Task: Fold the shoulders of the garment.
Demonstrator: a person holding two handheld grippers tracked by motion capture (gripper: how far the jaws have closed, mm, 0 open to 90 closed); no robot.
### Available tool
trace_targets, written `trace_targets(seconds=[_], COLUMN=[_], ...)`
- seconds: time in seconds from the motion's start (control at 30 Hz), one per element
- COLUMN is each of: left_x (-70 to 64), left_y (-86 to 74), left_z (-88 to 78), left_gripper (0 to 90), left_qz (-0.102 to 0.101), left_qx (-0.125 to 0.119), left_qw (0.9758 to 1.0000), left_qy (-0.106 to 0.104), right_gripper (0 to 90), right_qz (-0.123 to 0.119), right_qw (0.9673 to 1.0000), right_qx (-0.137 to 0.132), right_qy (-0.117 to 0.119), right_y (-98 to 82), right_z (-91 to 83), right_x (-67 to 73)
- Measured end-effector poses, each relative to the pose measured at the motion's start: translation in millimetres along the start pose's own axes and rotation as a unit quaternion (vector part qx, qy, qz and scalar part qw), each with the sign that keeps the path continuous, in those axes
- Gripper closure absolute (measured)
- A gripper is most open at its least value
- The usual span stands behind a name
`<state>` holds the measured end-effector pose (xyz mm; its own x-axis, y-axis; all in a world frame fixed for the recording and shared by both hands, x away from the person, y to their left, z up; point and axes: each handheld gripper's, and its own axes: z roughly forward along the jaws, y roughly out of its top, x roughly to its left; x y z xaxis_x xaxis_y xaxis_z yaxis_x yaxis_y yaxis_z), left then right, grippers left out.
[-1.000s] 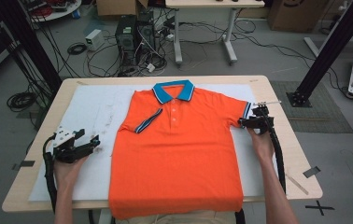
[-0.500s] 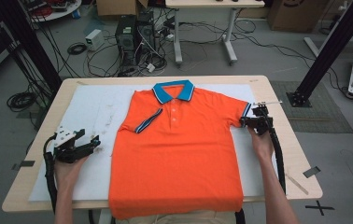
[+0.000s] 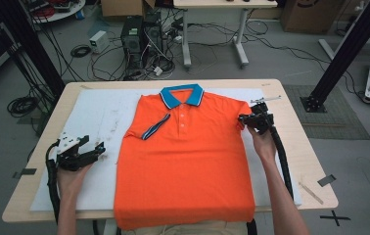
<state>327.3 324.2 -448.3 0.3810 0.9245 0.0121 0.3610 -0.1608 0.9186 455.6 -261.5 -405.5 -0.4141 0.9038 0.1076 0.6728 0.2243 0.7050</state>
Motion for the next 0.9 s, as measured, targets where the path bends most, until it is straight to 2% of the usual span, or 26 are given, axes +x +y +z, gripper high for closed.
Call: trace_targets(seconds=[0.1,0.13,0.17,0.23,0.27,0.33,0.47,0.53,0.67,0.73,0.8,0.87,0.9], left_x=[-0.2,-0.2,-0.1,-0.1,-0.1,-0.1,0.3,0.3,-0.1,-0.2,-0.1,0.1,0.0], left_y=[-0.1,-0.1,-0.1,-0.1,-0.1,-0.1,-0.1,-0.2,-0.1,-0.1,0.0,0.1,0.2], left_z=[0.0,0.0,-0.1,0.0,-0.2,-0.2,-0.1,-0.2,-0.2,-0.1,0.1,0.3,0.4], left_gripper=[32.7,32.7,32.7,32.7,32.7,32.7,32.7,32.7,32.7,32.7,32.7,32.7,32.7], left_qz=[0.001,0.001,0.001,0.0,0.001,0.0,0.0,0.0,0.001,0.002,0.003,0.005,0.005], left_qx=[-0.001,-0.001,-0.001,-0.001,-0.001,-0.001,-0.001,-0.001,0.0,-0.001,0.001,0.001,0.002], left_qw=[1.0,1.0,1.0,1.0,1.0,1.0,1.0,1.0,1.0,1.0,1.0,1.0,1.0], left_qy=[-0.001,-0.001,-0.001,-0.001,-0.002,-0.002,-0.003,-0.003,-0.002,-0.002,-0.003,-0.001,-0.001], right_gripper=[85.8,85.8,86.0,86.3,88.3,88.5,88.7,86.5,79.3,74.7,71.3,69.9,63.4], right_qz=[-0.013,-0.013,-0.023,-0.028,-0.036,-0.039,-0.047,-0.049,-0.044,-0.048,-0.059,-0.063,-0.077], right_qw=[0.9999,0.9999,0.9995,0.9993,0.9988,0.9986,0.9975,0.9976,0.9984,0.9986,0.9982,0.998,0.9968], right_qx=[0.003,0.003,0.011,0.014,0.018,0.019,0.039,0.033,0.004,-0.006,-0.001,0.001,0.011], right_qy=[0.01,0.01,0.017,0.019,0.027,0.031,0.034,0.036,0.036,0.024,0.006,-0.001,-0.021], right_y=[2.7,2.7,3.1,2.8,1.7,1.0,-2.8,-3.6,-2.9,-2.9,-3.5,-3.9,-5.1], right_z=[8.7,8.7,15.3,18.0,22.7,24.8,36.1,35.6,20.5,12.3,8.3,7.8,9.9], right_x=[13.8,13.8,21.9,25.8,32.3,34.9,41.4,43.4,44.1,43.8,44.2,44.9,46.6])
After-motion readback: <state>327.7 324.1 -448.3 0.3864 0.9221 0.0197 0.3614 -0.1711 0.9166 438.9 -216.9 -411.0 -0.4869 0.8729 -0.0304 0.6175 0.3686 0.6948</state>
